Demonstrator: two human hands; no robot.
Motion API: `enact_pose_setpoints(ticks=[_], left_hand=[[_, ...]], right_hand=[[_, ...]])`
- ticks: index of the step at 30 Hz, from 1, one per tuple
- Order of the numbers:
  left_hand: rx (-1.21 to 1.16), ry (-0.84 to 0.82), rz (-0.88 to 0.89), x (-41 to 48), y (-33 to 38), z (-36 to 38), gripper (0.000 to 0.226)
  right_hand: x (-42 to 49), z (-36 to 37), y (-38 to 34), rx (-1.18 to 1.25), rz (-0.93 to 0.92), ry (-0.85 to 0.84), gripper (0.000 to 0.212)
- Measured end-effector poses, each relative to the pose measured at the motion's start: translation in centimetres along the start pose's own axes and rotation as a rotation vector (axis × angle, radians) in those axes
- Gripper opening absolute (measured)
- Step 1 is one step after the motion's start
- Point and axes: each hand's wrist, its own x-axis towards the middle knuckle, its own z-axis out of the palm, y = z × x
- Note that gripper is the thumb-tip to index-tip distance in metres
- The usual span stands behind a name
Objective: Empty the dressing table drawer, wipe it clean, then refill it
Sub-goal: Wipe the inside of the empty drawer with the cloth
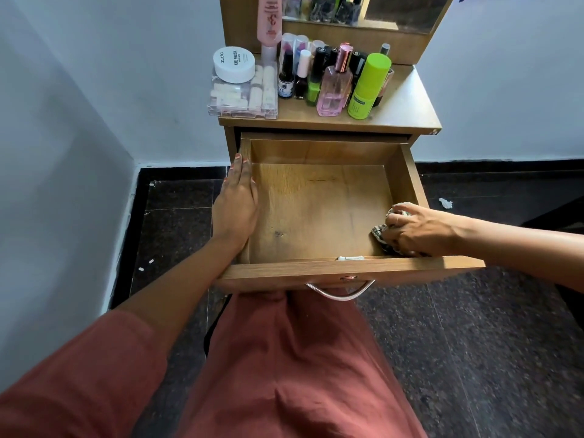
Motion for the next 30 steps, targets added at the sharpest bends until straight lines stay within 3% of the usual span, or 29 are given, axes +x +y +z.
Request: enact_pose_setpoints(ticks=[2,4,5,7,9,14,18,20,22,27,30], left_hand=[[0.002,-0.002,-0.001,0.1,-0.1,0.0,0.044],[0.008,-0.006,-0.008,0.1,-0.1,0.1,0.044],[0.008,-0.005,-0.009,0.1,-0.1,0.0,0.044],[0.004,-0.002,-0.009,0.1,-0.1,0.0,0.044],[0.001,-0.001,-0.011,0.1,0.0,0.0,0.044],[0.007,-0.005,-0.019,0.0,0.1,0.0,0.044],[0.012,-0.005,-0.026,0.0,0.3,-0.2,0.044],[0.013,-0.003,-0.021,0.0,0.3,-0.3,0.044],[0.016,-0.005,-0.020,0.0,0.3,-0.3,0.044],[0.016,-0.010,-0.016,0.0,0.2,-0.2,0.045],[0.006,-0.014,-0.019,0.1,0.2,-0.2,0.044]], right_hand=[[-0.3,-0.2,0.4,0.016,-0.067,-0.020,0.023],[-0.3,-0.2,0.6,0.067,-0.284,-0.023,0.027],[-0.3,-0.6,0.7,0.076,-0.305,-0.061,0.027],[0.0,-1.0,0.7,0.183,-0.140,-0.247,0.022],[0.3,-1.5,0.7,0.260,-0.041,-0.294,0.019],[0.3,-2.7,-0.1,0.710,0.087,-0.134,0.026],[1.3,-3.3,-1.3,1.089,0.177,0.016,0.053],[1.4,-3.1,-1.6,1.155,0.177,0.094,0.060],[0.9,-2.8,-1.4,1.179,0.207,0.169,0.054],[-2.9,-4.1,0.0,1.453,0.471,0.438,0.046],[-5.8,-6.0,0.9,1.467,0.613,0.603,0.057]])
